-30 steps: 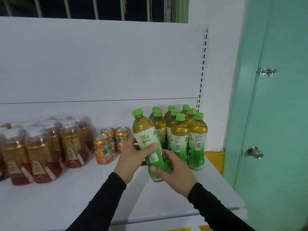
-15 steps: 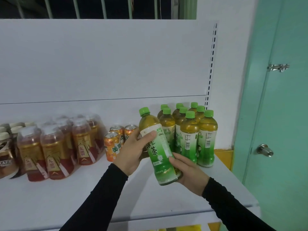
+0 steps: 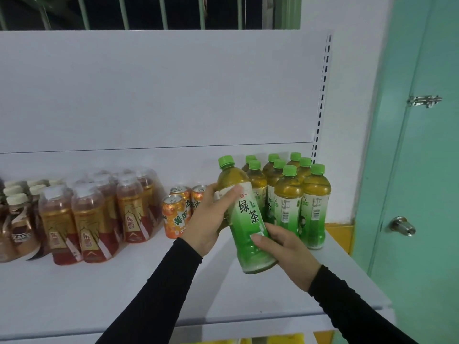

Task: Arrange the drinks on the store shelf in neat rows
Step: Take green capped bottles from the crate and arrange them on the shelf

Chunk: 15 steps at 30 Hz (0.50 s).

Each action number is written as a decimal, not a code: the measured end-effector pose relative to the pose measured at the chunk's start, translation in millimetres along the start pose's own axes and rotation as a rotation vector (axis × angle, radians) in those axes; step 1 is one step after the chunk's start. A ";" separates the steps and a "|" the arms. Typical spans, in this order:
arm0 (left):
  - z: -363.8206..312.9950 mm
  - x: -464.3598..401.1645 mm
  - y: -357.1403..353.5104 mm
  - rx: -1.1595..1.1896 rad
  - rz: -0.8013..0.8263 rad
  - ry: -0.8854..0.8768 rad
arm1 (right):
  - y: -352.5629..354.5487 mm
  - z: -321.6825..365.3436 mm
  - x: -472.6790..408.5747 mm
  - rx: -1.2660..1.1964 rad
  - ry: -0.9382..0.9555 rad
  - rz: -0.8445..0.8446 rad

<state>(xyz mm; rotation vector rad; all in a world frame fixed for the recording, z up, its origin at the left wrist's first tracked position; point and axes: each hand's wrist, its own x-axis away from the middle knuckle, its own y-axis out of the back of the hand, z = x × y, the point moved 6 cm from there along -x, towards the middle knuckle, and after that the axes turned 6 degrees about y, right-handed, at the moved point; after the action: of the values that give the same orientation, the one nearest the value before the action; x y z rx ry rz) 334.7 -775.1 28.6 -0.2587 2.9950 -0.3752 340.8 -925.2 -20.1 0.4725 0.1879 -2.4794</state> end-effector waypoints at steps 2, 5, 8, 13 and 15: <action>0.0 0.7 2.3 0.060 0.023 0.032 | -2.1 -3.6 0.1 -0.129 -0.087 0.007; 0.5 1.8 5.7 0.051 -0.014 0.022 | -3.4 -6.6 0.5 -0.114 -0.116 0.004; 1.2 1.3 7.1 0.032 -0.067 -0.013 | -2.8 0.5 0.5 0.288 0.028 0.004; 0.2 0.7 4.2 -0.008 -0.077 -0.072 | 0.7 -0.5 -2.5 0.195 0.053 -0.122; -2.3 1.5 2.9 -0.017 -0.036 -0.064 | -0.8 0.0 -1.9 0.065 0.027 -0.073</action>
<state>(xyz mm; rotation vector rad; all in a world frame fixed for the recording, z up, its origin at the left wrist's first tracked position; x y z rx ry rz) 332.4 -772.0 29.9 -0.3202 2.9359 -0.3379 341.7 -923.5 -19.4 0.5356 0.1383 -2.5573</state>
